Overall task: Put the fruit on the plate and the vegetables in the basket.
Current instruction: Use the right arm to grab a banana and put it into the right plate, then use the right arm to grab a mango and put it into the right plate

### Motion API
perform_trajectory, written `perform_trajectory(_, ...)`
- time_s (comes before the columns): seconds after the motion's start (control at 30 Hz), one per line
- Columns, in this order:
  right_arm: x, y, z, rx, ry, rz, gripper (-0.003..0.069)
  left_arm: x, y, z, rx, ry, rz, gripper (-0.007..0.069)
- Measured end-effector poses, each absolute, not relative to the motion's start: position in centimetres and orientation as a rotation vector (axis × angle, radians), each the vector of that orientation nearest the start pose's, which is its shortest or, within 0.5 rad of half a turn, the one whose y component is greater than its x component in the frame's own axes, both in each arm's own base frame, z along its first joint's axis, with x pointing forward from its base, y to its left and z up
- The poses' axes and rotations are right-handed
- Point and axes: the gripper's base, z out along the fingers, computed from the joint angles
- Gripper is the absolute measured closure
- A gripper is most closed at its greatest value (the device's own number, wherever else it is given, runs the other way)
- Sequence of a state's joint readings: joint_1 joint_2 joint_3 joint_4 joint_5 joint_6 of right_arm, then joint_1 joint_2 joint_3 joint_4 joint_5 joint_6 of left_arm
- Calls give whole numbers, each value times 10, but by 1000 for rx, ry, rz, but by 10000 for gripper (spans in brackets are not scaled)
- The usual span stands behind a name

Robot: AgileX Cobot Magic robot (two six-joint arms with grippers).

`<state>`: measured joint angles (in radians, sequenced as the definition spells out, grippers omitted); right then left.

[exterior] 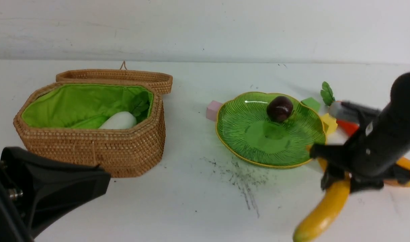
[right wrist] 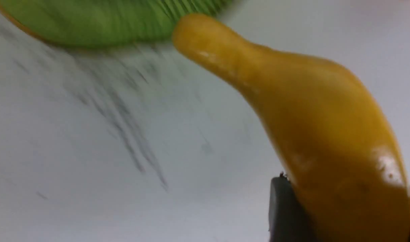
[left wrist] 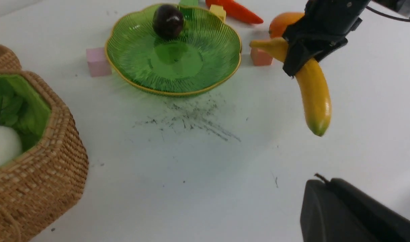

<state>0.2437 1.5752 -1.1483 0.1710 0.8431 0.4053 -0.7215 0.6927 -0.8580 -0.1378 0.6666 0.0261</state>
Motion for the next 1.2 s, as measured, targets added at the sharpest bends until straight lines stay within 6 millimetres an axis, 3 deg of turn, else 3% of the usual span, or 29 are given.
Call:
perform_trajectory(0.07,325,86,280,366,2639,423,337,92,-91,383,678,1881,-607,638)
perform_trajectory(0.17,352,81,289,422,2544,461,337,92,-91,385,669,1861,-611,638)
perform_trajectory(0.3,401,79,269,500,2533,485,337,92,-91,385,667,1860,-614,638)
perform_trajectory(0.43,431,84,243,519,2562,486,333,92,-91,385,667,1860,-615,638)
perform_trajectory(0.5,442,86,231,525,2574,485,285,92,-91,385,667,1860,-615,638)
perform_trajectory(0.6,450,87,228,524,2568,488,147,92,-91,385,668,1863,-615,638)
perform_trajectory(0.7,452,88,235,515,2566,494,18,92,-91,385,670,1867,-614,638)
perform_trajectory(0.8,447,87,250,439,2595,473,-12,92,-91,385,670,1868,-614,638)
perform_trajectory(0.9,434,83,281,237,2631,377,31,92,-91,385,670,1868,-614,638)
perform_trajectory(0.97,421,76,308,44,2645,255,104,92,-91,385,670,1868,-614,638)
perform_trajectory(1.1,391,58,345,-282,2678,-45,312,92,-91,385,682,1862,-612,638)
perform_trajectory(1.2,381,43,353,-338,2680,-171,470,91,-92,385,682,1863,-629,638)
